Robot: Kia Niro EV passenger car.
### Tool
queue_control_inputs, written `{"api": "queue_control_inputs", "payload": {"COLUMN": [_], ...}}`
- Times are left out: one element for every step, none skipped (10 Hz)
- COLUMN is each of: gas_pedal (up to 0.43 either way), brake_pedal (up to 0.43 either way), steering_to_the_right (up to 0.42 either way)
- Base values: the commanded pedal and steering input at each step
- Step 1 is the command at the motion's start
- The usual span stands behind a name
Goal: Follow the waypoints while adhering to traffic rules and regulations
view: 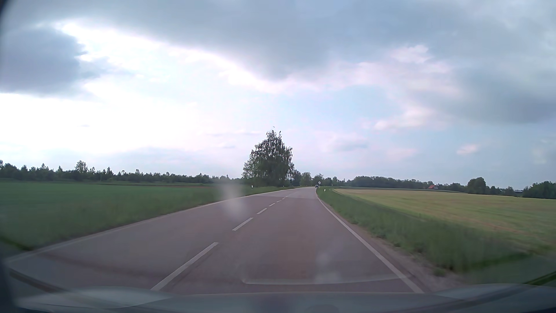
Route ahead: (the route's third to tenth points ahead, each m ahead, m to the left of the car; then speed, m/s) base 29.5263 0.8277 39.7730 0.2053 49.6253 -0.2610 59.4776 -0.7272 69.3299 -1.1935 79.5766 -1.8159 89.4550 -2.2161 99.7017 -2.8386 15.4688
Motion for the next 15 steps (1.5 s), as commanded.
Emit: {"api": "queue_control_inputs", "payload": {"gas_pedal": [0.287,0.319,0.339,0.358,0.370,0.378,0.390,0.390,0.398,0.398,0.398,0.398,0.390,0.378,0.370], "brake_pedal": [0.000,0.000,0.000,0.000,0.000,0.000,0.000,0.000,0.000,0.000,0.000,0.000,0.000,0.000,0.000], "steering_to_the_right": [0.006,0.007,0.008,0.007,0.007,0.006,0.006,0.006,0.006,0.006,0.004,0.002,0.002,0.002,0.003]}}
